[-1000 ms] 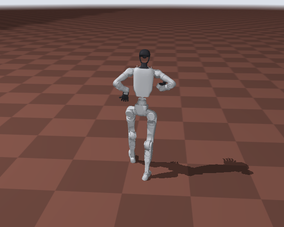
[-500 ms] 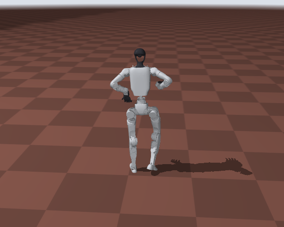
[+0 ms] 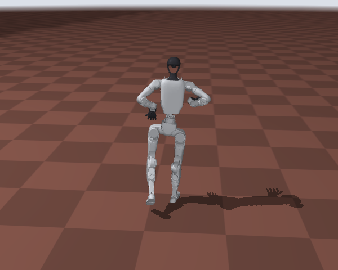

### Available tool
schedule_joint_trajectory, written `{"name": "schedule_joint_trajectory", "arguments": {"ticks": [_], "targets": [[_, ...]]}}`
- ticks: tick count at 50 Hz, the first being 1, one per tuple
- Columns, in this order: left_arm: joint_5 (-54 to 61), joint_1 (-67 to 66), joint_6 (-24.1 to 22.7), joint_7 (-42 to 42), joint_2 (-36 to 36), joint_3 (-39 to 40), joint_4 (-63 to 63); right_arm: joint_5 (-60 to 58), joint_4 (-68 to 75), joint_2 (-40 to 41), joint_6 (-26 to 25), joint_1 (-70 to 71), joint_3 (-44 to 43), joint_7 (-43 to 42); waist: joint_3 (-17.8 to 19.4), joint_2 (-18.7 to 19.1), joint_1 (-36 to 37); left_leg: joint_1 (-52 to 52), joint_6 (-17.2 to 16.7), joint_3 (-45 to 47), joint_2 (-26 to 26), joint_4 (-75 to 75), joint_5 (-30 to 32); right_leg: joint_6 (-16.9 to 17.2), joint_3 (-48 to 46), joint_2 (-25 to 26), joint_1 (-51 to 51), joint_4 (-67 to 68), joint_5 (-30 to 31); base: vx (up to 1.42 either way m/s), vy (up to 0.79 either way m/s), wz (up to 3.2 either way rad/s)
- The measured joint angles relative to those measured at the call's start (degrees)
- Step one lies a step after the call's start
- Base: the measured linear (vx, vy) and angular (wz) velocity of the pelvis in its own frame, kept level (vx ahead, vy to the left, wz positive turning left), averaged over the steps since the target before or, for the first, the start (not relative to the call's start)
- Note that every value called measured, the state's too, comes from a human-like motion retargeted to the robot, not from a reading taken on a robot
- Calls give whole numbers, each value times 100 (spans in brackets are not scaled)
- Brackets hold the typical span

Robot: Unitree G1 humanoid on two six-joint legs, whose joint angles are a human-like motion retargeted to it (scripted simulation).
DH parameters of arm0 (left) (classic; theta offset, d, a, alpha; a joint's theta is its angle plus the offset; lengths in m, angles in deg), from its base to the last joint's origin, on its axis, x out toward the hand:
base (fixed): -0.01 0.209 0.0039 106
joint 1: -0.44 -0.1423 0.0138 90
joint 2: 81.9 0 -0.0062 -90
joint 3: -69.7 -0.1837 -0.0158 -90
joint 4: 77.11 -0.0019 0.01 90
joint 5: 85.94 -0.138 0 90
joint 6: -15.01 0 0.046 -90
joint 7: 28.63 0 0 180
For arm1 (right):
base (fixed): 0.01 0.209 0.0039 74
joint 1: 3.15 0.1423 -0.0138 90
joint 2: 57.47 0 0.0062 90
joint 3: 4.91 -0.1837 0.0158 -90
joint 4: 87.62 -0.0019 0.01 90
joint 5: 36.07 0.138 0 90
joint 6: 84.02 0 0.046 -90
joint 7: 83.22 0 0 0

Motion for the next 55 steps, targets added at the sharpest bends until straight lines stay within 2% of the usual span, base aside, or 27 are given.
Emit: {"name": "schedule_joint_trajectory", "arguments": {"ticks": [1, 2, 3, 6, 7, 9, 12, 13, 14, 15, 16, 17, 18, 19, 22, 25, 29, 31, 33, 35, 37, 40, 43, 47, 49, 52, 55], "targets": [[0, -34, 156, -36, 37, 30, 46, 1424, 80, 198, 285, -49, 202, 511, -38, 4, 109, -394, 108, 40, 39, 462, -31, 12, 80, 26, -6, 57, -59, 60, -21, -58], [0, -49, 451, -29, 48, 52, 72, 2776, 186, 389, 267, -89, 357, 1174, -61, -7, 231, -762, 229, 74, 51, 848, -87, 37, 166, 40, -9, 112, -110, 58, -19, -73], [0, -27, 1025, 64, 6, 54, 59, 3986, 344, 563, -359, -111, 416, 2139, -55, -47, 380, -1080, 375, 95, 9, 1082, -193, 85, 265, 31, -3, 163, -146, 56, -17, -80], [0, -110, 1130, 1, 105, 76, 81, 6811, 861, 1133, 106, -498, 475, 3136, -20, -148, 762, -1842, 620, 0, -329, 1041, -565, 288, 574, -19, 26, 290, -231, 53, -12, -88], [0, -125, 1234, 31, 120, 65, 113, 7514, 940, 1303, 140, -623, 491, 3453, -13, -165, 880, -2057, 670, -78, -469, 830, -639, 335, 681, -21, 31, 315, -251, 51, -8, -94], [0, -219, 1353, 43, 196, 79, 173, 7661, 900, 1676, 271, -917, 529, 3299, 9, -137, 1068, -2326, 710, -275, -704, 55, -649, 369, 884, 22, 99, 323, -298, 52, -6, -101], [0, -269, 1433, 91, 151, 104, 158, 7587, 877, 1660, 201, -947, 476, 3528, 9, 5, 1435, -2377, 652, -404, -706, -1744, -451, 321, 1230, 271, 279, 277, -404, 54, -3, -130], [0, -299, 1129, 43, 136, 165, 107, 7367, 1010, 1420, 330, -812, 379, 3830, 13, 89, 1575, -2291, 561, -344, -596, -2448, -370, 310, 1359, 415, 388, 251, -457, 57, 0, -160], [-17, -146, 1267, 257, -36, 202, 44, 4146, 929, 787, -387, -354, 55, 3619, 72, 224, 1721, -2131, 442, -186, -474, -3176, -269, 321, 1504, 556, 552, 215, -502, 58, 1, -174], [-42, 98, 1626, 603, -287, 225, -24, -576, 740, -43, -1528, 265, -382, 3152, 159, 386, 1869, -1934, 309, 22, -346, -3917, -157, 344, 1657, 695, 742, 173, -542, 60, 2, -159], [-17, 96, 1217, 575, -218, 254, -95, -1184, 453, 11, -1579, 178, -328, 2042, 221, 511, 1901, -1832, 65, 283, -251, -4408, -135, 351, 1745, 837, 938, 140, -613, 64, 3, -132], [-1, 87, 757, 598, -171, 292, -155, -1529, 243, 76, -1361, 84, -271, 1073, 258, 617, 1905, -1754, -182, 565, -179, -4836, -126, 364, 1821, 963, 1117, 114, -685, 67, 3, -89], [-2, 64, 196, 726, -169, 349, -192, -1346, 186, 166, -605, -25, -206, 386, 244, 687, 1853, -1724, -438, 886, -154, -5140, -142, 389, 1873, 1058, 1259, 103, -756, 68, 4, -65], [-191, 95, -95, 885, -239, 368, -214, -1319, 172, 191, -171, -82, -136, 97, 211, 728, 1794, -1717, -650, 1193, -157, -5294, -191, 405, 1916, 1124, 1379, 104, -814, 68, 4, -44], [-1550, 379, -614, 1303, -616, 389, -305, -1545, 260, 178, 540, -78, 76, 0, 52, 734, 1611, -1669, -1003, 1875, -212, -5373, -322, 412, 2059, 1257, 1636, 156, -883, 69, 4, -24], [-3086, 646, -1128, 1284, -942, 451, -347, -1737, 361, 202, 972, -62, 205, 42, -169, 676, 1437, -1406, -936, 1952, -241, -5373, -250, 421, 2322, 1390, 1826, 350, -694, 75, 5, -15], [-4518, 886, -1377, 718, -1195, 380, -189, -1995, 482, 247, 1200, -163, 195, 98, -456, 683, 1197, -886, -784, 1605, 62, -5373, -356, 473, 2537, 1851, 1746, 1297, 342, 79, -11, 1], [-5138, 1070, -1406, 236, -1317, 306, -78, -2151, 524, 260, 1179, -179, 133, 71, -617, 758, 1129, -672, -814, 1460, 392, -5372, -484, 473, 2239, 2175, 1178, 2479, 958, 74, -22, -4], [-5661, 1252, -1368, -334, -1444, 238, 54, -2254, 498, 235, 1054, -175, 33, -3, -750, 841, 1079, -535, -859, 1367, 632, -5266, -681, 473, 1790, 2223, 408, 3783, 1326, 69, 5, -6], [-6101, 1355, -1281, -905, -1555, 172, 204, -2252, 414, 197, 937, -225, -87, -85, -840, 958, 984, -411, -817, 1245, 667, -5060, -951, 473, 1485, 1934, -272, 4834, 1325, 65, 50, 24], [-6397, 1358, -1198, -1320, -1592, 131, 319, -2191, 338, 149, 892, -330, -239, -142, -842, 1063, 814, -239, -699, 1058, 458, -4871, -1204, 330, 1327, 1385, -795, 5570, 926, 61, 59, 68], [-6691, 1345, -1112, -1711, -1601, 156, 383, -2163, 245, 128, 890, -442, -522, -220, -768, 1188, 553, -12, -735, 771, 430, -4688, -1420, -440, 849, 847, -1417, 5856, 327, 56, 21, 95], [-6900, 1278, -1087, -1903, -1519, 182, 385, -2294, 190, 131, 924, -567, -779, -315, -666, 1232, 264, 199, -718, 362, 318, -4590, -1568, -680, 725, 644, -1797, 5222, -24, 52, 11, 133], [-6977, 1158, -1137, -1932, -1355, 120, 380, -2076, 132, 142, 1040, -715, -713, -172, -496, 1099, -112, 545, -711, -301, 15, -4533, -1716, -375, 947, 639, -1818, 3093, 259, 52, 3, 167], [-6848, 1133, -1183, -1850, -1293, 48, 401, -1339, 82, 148, 1112, -707, -457, 268, -341, 926, -318, 811, -720, -685, -234, -4504, -1796, -80, 1129, 552, -1582, 1652, 667, 57, -3, 191], [-6486, 1127, -1243, -1655, -1271, 42, 388, 615, 37, 262, 1068, -553, -104, 1412, 17, 682, -549, 1383, -752, -1210, -432, -4528, -1921, 427, 1169, 485, -1220, 15, 1063, 63, -14, 156], [-6351, 1088, -1271, -1582, -1312, 79, 324, 1724, 122, 421, 1154, -510, 26, 1931, 152, 678, -474, 1813, -915, -1426, -144, -4562, -2024, 473, 1150, 970, -1283, -279, 984, 67, -32, 77]]}}
